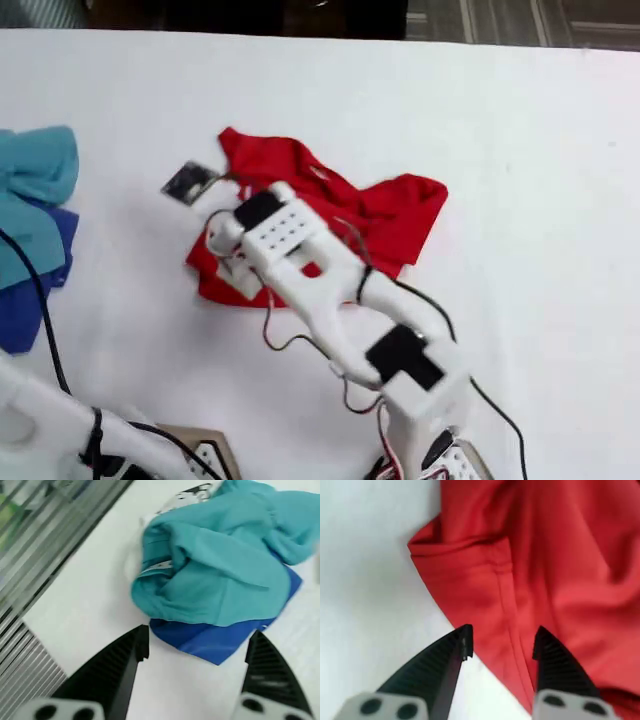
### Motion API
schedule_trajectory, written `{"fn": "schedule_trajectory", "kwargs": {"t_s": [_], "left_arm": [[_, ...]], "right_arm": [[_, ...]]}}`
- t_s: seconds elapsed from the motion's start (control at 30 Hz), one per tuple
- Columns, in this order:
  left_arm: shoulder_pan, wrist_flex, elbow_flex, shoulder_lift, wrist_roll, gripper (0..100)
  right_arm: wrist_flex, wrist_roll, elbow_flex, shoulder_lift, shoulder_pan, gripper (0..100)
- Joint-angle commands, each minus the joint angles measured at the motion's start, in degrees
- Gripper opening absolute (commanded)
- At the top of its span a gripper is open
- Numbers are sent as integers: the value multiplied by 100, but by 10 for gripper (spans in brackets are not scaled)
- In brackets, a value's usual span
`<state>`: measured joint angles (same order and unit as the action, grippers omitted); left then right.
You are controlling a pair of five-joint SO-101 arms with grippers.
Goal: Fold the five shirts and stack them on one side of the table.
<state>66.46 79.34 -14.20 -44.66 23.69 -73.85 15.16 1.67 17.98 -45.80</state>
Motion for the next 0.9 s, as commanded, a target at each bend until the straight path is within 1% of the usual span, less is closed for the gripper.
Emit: {"fn": "schedule_trajectory", "kwargs": {"t_s": [0.0,0.1,0.3,0.33,0.37,0.43,0.47,0.5,0.57,0.63,0.87], "left_arm": [[299,-193,13,-114,123,321],[299,-176,-48,-114,422,321],[281,-176,-48,-114,448,321],[273,-176,-48,-114,440,321],[264,-176,-48,-105,440,321],[264,-185,-48,-97,440,321],[264,-185,-48,-97,440,321],[264,-193,-48,-97,440,321],[255,-193,-66,-88,440,321],[246,-264,-224,-88,440,321],[-281,-747,-1314,-88,440,321]], "right_arm": [[532,53,26,321,-75,198],[822,62,26,655,-75,198],[1095,62,88,1165,-57,192],[1059,62,185,1200,-48,171],[1007,53,281,1218,-22,128],[980,18,431,1200,84,7],[954,18,501,1174,145,18],[884,18,589,1165,233,39],[681,18,897,1147,426,13],[409,18,1284,1077,725,19],[-875,26,2910,224,1965,19]]}}
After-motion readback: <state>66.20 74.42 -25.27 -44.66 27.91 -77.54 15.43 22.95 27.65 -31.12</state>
